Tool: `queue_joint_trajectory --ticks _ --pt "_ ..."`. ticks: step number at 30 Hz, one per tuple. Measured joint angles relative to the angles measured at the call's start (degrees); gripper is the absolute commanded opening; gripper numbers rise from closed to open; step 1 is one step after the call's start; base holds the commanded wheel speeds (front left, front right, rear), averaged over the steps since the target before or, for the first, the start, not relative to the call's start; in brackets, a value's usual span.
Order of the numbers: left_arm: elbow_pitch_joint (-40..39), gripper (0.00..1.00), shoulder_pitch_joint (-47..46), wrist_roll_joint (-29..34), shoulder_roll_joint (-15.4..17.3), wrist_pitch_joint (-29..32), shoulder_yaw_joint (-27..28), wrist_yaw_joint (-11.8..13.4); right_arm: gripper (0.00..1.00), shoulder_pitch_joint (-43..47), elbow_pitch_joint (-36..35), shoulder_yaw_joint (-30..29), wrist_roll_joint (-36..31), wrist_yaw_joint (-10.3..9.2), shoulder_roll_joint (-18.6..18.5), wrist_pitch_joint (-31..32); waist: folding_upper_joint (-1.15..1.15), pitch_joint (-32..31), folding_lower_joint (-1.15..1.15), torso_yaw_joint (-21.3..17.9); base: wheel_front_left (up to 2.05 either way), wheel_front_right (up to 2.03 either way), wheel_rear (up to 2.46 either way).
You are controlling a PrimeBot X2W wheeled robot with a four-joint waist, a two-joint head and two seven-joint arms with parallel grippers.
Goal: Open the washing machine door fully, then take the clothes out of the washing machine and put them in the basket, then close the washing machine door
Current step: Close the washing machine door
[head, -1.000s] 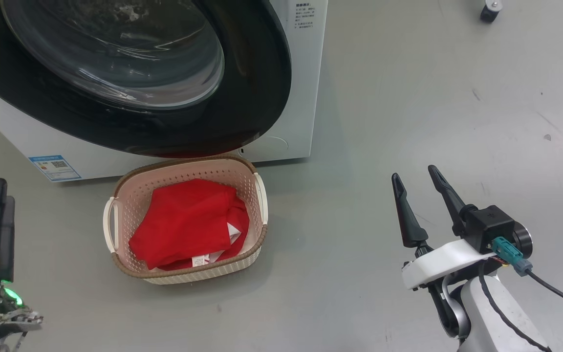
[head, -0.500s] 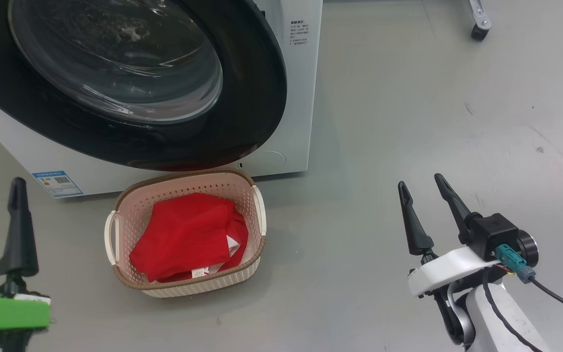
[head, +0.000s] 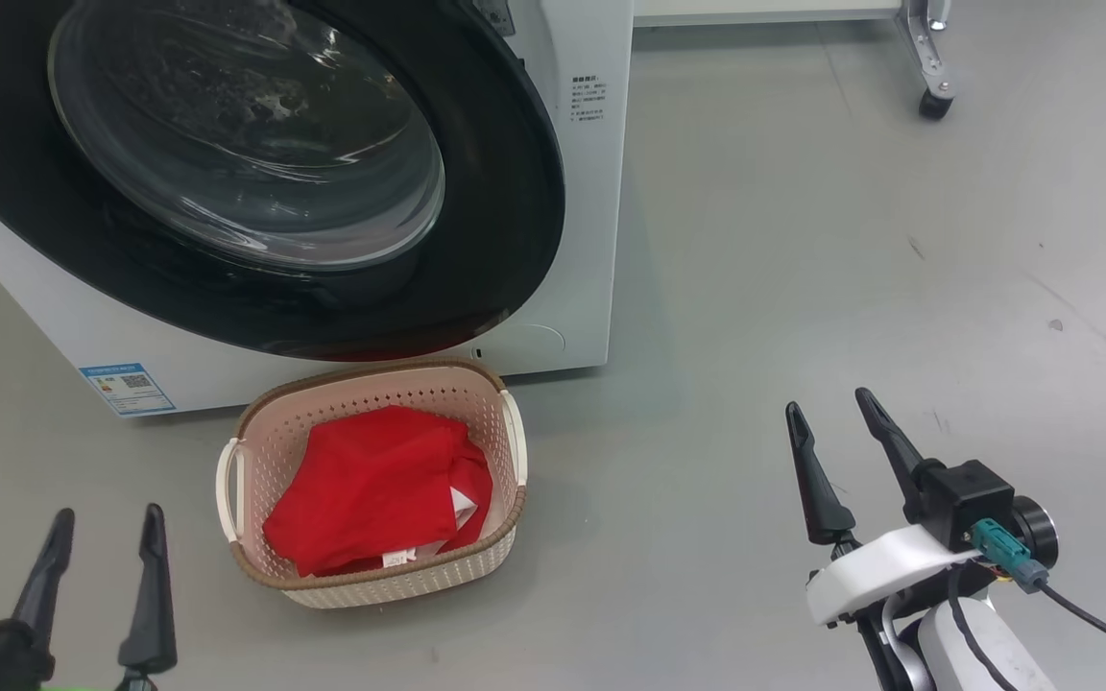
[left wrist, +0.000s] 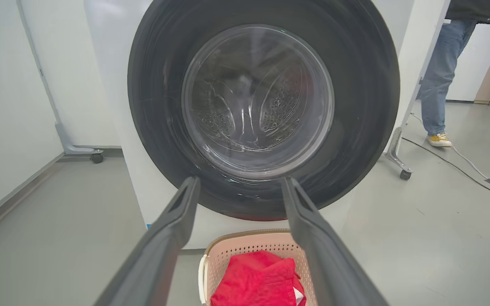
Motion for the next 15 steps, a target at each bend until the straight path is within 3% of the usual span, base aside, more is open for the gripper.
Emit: queue_joint_trajectory --ticks 5,15 --pt "2.56 1.0 1.47 3.65 -0.73 -1.96 -1.55 2.78 1.0 1.64 0.22 0.01 -0.15 0.01 0.08 0.0 0.0 -0.77 0.0 0.1 0.0 0.0 0.0" --pt "5.53 1.0 1.48 5.31 -3.3 -3.88 -2.98 6.41 1.0 3.21 0.68 -0.52 -0.16 -0.01 0.1 0.0 0.0 -1.33 0.0 0.29 0.0 0.0 0.0"
